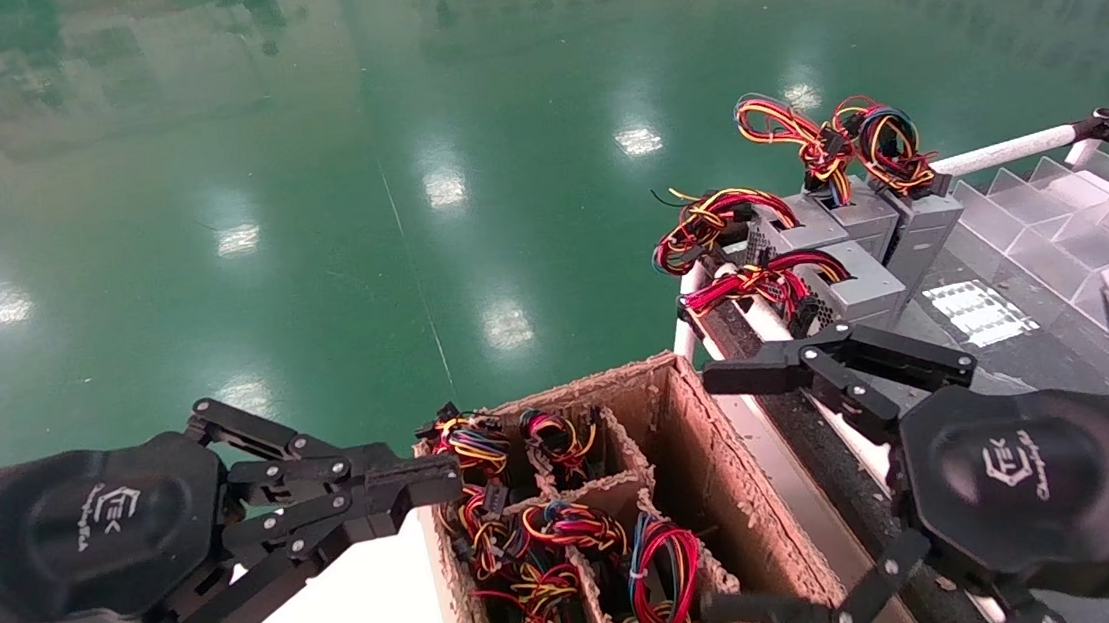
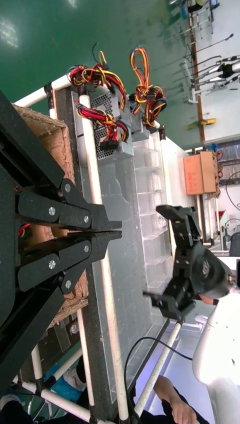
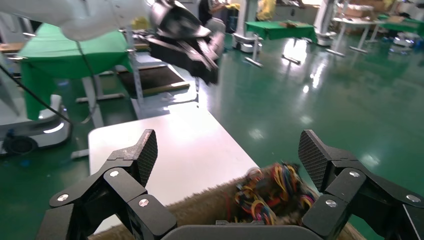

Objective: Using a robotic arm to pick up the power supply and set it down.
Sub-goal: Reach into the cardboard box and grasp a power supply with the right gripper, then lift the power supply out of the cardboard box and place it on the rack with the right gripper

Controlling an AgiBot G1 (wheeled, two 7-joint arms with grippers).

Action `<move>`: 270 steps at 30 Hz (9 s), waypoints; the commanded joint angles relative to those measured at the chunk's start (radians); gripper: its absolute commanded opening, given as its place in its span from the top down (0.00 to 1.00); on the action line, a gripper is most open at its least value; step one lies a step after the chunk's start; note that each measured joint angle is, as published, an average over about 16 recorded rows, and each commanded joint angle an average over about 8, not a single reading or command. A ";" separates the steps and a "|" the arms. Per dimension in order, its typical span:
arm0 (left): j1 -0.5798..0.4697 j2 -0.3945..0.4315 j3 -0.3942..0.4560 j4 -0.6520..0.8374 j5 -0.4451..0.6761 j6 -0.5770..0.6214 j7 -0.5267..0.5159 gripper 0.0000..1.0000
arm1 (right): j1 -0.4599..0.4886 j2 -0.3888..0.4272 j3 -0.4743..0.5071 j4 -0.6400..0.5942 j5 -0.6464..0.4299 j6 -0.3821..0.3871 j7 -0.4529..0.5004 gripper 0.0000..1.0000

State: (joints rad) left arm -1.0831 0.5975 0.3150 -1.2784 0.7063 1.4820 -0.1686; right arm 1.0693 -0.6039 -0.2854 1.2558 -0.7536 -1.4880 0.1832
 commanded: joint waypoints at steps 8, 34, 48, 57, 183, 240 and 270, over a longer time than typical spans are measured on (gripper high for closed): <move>0.000 0.000 0.000 0.000 0.000 0.000 0.000 0.00 | 0.028 0.008 -0.050 -0.076 -0.106 0.005 0.034 0.00; -0.001 0.000 0.001 0.000 -0.001 0.000 0.001 0.00 | 0.302 -0.273 -0.296 -0.472 -0.529 -0.045 -0.220 1.00; -0.001 -0.001 0.002 0.000 -0.001 0.000 0.001 0.00 | 0.302 -0.318 -0.317 -0.429 -0.592 0.018 -0.339 1.00; -0.001 -0.001 0.002 0.000 -0.001 -0.001 0.001 0.00 | 0.278 -0.319 -0.321 -0.370 -0.616 0.064 -0.344 1.00; -0.002 -0.002 0.006 0.000 -0.004 -0.002 0.003 0.00 | 0.298 0.270 0.090 -0.456 -0.315 0.123 -0.283 1.00; -0.002 -0.003 0.008 0.000 -0.005 -0.003 0.004 0.00 | 0.867 -0.227 -0.137 -1.195 -0.697 0.338 -0.527 1.00; -0.002 -0.003 0.009 0.000 -0.006 -0.003 0.005 0.00 | 0.871 -0.259 -0.142 -1.236 -0.702 0.229 -0.578 0.00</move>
State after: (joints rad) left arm -1.0855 0.5940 0.3240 -1.2780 0.7003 1.4786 -0.1640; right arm 1.9420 -0.8624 -0.4270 0.0197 -1.4552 -1.2566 -0.3926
